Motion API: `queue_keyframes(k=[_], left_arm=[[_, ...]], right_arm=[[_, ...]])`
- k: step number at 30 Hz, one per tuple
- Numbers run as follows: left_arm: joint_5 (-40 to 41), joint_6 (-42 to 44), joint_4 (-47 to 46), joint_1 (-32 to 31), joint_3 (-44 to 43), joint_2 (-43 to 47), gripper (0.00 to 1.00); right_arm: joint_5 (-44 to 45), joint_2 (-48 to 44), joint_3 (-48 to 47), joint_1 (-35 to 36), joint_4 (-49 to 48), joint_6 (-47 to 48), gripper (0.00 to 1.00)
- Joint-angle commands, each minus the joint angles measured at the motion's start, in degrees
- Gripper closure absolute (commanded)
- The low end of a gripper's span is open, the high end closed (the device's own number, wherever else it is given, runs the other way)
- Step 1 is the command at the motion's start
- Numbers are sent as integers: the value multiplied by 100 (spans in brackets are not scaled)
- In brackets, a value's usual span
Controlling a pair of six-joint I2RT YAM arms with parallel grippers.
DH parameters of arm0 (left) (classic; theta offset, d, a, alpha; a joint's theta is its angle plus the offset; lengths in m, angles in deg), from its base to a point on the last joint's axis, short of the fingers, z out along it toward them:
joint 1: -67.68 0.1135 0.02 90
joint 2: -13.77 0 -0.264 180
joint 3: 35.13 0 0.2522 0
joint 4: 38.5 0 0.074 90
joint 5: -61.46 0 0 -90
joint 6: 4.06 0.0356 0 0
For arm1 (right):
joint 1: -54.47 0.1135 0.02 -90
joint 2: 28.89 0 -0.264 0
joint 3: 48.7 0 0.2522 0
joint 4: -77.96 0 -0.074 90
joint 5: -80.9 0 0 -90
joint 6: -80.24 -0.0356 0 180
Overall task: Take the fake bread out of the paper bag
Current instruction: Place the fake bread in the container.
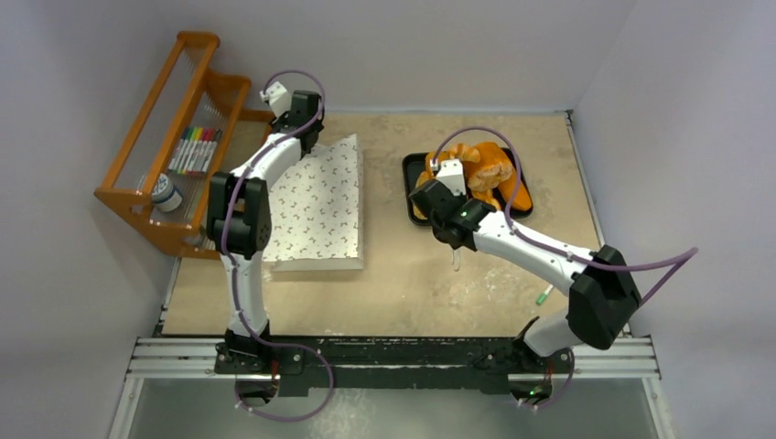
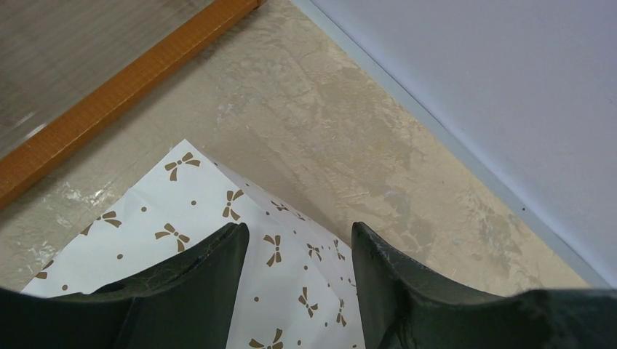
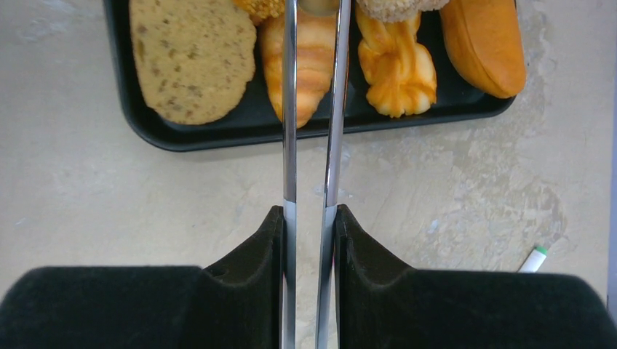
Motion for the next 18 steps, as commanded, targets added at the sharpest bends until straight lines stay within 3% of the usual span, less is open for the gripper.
queue_keyframes(k=[1,10,12,15,18], left_arm=[[3,-60,-242,-1,-12,327,45],[-17,-65,-255,1,-7,292,45],[-19,-51,-256,1,-7,288,45],[-23,-43,-259,0,-8,282,45],[-27,-51,-260,1,-33,269,45]], right_arm=[[47,-18,272,-181,-539,160,100],[-81,409,446,-465,-1084,316,97],[-145,456,455,-480,-1166,327,90],[-267,465,435,-493,-1262,350,70],[-370,459,424,-489,-1280,359,64]])
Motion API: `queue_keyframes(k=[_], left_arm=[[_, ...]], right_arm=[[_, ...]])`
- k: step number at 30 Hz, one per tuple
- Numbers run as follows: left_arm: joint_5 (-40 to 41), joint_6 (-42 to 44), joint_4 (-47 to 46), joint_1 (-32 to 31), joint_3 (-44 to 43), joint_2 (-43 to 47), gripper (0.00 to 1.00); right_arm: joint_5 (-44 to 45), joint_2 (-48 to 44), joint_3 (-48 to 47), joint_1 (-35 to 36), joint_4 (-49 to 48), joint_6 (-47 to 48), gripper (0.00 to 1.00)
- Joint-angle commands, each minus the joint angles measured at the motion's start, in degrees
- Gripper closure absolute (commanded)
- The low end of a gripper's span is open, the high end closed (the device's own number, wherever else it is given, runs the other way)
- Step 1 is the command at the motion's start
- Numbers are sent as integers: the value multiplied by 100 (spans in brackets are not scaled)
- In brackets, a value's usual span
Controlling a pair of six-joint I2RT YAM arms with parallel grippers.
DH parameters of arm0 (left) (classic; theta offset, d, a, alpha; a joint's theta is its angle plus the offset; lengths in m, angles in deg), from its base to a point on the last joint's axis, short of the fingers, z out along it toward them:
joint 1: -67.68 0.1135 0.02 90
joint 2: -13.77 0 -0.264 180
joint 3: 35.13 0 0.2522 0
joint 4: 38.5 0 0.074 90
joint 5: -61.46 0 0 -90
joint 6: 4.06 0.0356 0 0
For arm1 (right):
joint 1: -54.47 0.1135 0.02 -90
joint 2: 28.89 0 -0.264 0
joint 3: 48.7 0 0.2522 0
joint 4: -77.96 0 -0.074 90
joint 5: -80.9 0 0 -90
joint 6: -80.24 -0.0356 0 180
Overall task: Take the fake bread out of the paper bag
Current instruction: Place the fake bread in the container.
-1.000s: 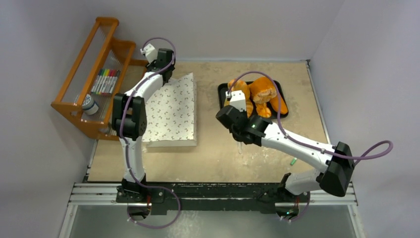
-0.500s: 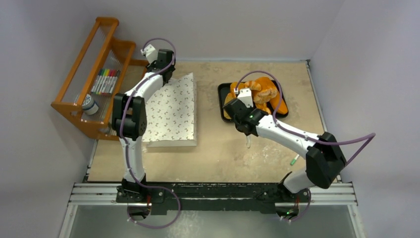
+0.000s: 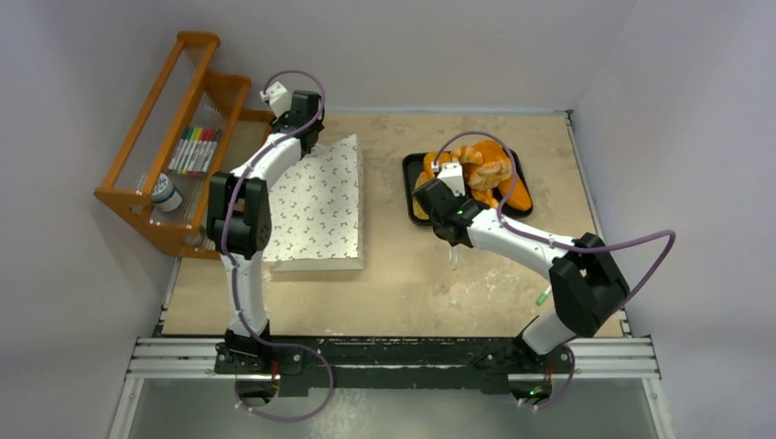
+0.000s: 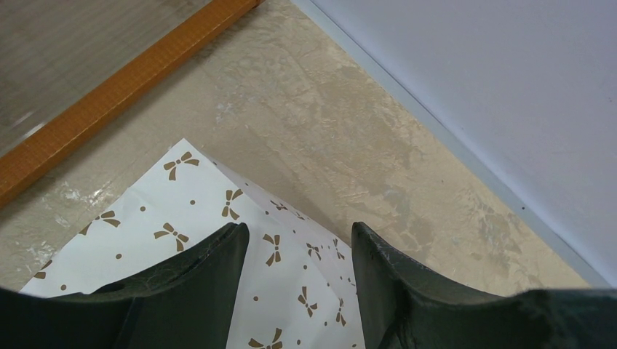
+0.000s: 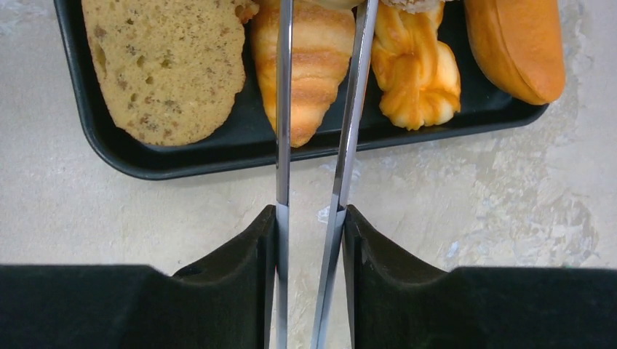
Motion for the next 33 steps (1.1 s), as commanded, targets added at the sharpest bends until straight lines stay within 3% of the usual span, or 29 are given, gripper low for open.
queue_keyframes(k=[1,33], left_arm=[[-8,-48,-259,1,-32,268,45],[5,-93,-189,-93,-134,274,45]], right_arm=[[-152,-89,-34,-38,-340,61,63],[-537,-641,860,-61,-517,-467,54]])
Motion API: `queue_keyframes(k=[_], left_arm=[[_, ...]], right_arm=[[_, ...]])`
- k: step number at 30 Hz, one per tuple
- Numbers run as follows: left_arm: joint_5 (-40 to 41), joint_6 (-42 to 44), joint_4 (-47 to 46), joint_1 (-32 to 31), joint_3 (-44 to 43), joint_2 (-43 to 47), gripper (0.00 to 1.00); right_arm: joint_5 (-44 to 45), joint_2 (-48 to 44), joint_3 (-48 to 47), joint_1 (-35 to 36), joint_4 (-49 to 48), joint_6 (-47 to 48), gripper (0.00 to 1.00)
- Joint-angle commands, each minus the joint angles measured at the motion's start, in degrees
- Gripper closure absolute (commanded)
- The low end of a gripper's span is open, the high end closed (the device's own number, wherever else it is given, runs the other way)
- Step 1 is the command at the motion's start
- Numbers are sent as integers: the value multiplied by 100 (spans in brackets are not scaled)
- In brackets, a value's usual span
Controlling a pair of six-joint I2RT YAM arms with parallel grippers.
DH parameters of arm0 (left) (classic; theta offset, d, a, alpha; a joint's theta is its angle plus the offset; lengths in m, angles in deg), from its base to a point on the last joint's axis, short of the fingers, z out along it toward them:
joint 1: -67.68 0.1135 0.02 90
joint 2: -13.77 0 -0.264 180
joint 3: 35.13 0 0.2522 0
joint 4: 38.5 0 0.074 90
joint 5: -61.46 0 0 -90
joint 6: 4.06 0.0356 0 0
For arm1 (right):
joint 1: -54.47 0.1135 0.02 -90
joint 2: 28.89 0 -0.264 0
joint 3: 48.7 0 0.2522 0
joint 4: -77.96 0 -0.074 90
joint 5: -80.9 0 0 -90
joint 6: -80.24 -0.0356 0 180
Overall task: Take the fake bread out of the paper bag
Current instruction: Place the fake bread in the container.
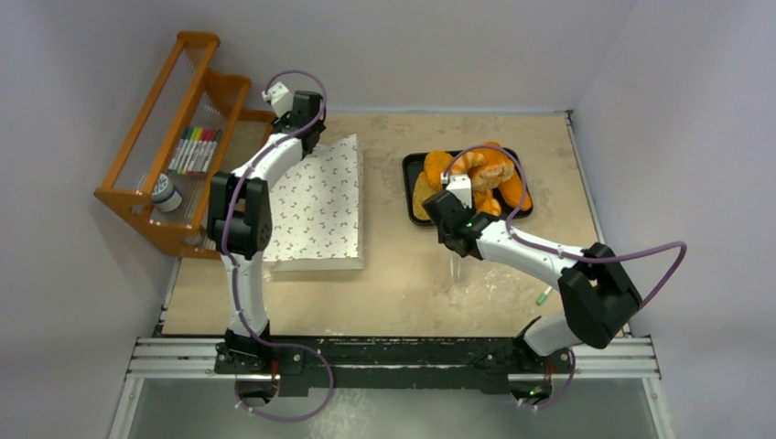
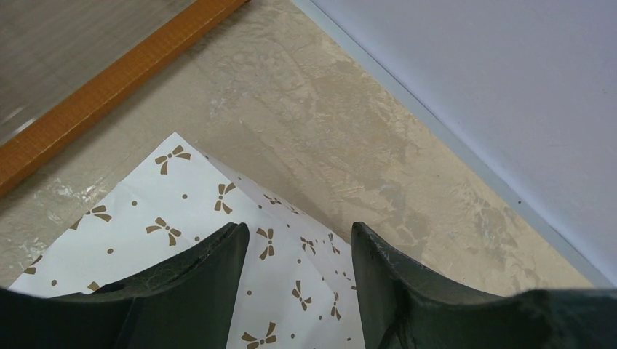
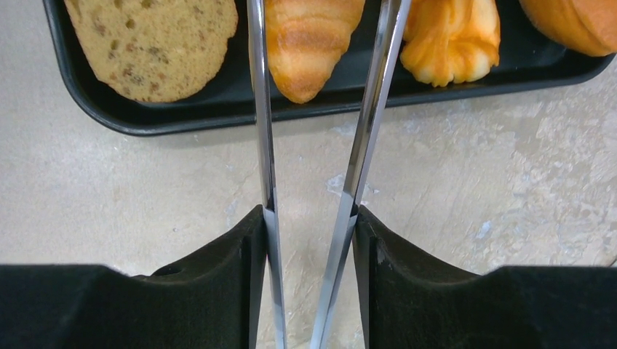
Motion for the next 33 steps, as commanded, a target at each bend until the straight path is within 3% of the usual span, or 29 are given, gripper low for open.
queue_keyframes(k=[1,33], left_arm=[[41,-50,-188,-62,-139,269,45],[156,-54,5,-161,-440,225,45]], right_arm=[[-25,-194,128,-2,-173,-166,53],[-260,-621,480,16,-416,-250,49]])
